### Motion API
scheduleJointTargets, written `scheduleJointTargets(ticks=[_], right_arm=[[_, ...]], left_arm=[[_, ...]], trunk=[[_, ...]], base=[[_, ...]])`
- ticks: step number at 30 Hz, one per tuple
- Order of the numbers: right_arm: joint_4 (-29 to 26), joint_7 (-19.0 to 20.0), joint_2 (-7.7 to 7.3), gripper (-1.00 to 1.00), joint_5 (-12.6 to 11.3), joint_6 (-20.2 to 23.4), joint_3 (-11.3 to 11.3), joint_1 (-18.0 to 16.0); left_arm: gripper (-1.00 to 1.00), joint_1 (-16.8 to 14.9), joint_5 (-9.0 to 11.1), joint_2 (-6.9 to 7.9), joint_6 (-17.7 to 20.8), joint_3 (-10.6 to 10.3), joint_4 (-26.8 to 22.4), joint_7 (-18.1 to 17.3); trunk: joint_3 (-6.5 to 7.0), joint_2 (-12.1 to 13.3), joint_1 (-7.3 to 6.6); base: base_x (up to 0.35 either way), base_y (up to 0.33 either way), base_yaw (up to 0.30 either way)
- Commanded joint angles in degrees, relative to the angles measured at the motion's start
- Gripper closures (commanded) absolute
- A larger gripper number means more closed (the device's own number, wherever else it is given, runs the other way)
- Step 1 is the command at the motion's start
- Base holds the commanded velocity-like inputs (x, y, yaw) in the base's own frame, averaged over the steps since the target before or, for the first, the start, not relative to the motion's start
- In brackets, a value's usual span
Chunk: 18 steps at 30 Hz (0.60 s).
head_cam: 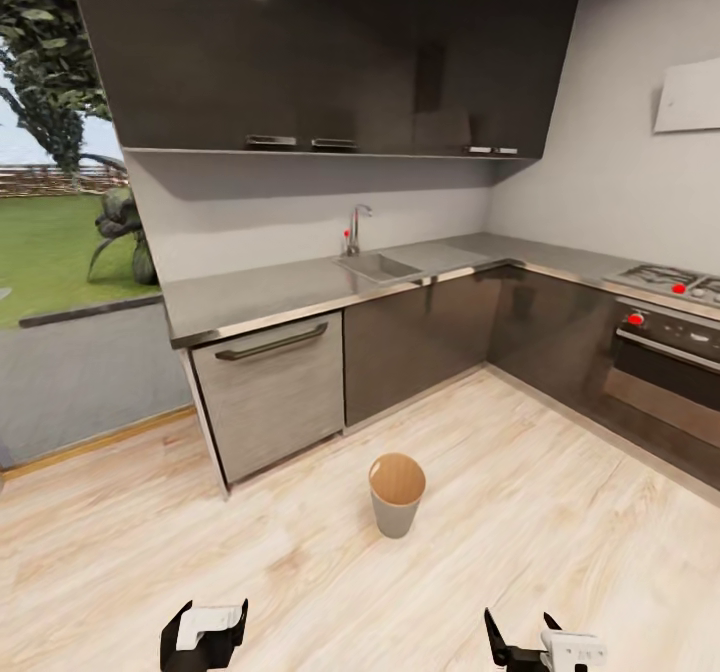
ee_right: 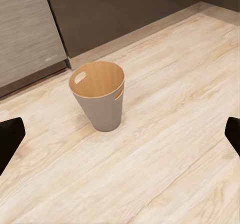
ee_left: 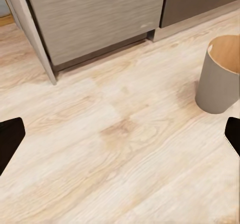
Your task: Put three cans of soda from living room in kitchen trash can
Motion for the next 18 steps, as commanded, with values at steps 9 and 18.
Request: scheduleJointTargets(ticks=[9, 18], right_arm=[[0.0, 0.0, -0.05, -1.00, 0.1, 0.0, 0.0, 0.0], [0.0, 0.0, 0.01, -1.00, 0.2, -0.1, 0.2, 0.0]], left_arm=[[-1.00, 0.0, 0.0, 0.00, 0.0, 0.0, 0.0, 0.0], [-1.00, 0.0, 0.0, 0.00, 0.0, 0.0, 0.0, 0.0]], trunk=[[0.00, 0.0, 0.00], [0.00, 0.0, 0.00]], base=[[0.223, -0.164, 0.000], [0.197, -0.138, 0.008]])
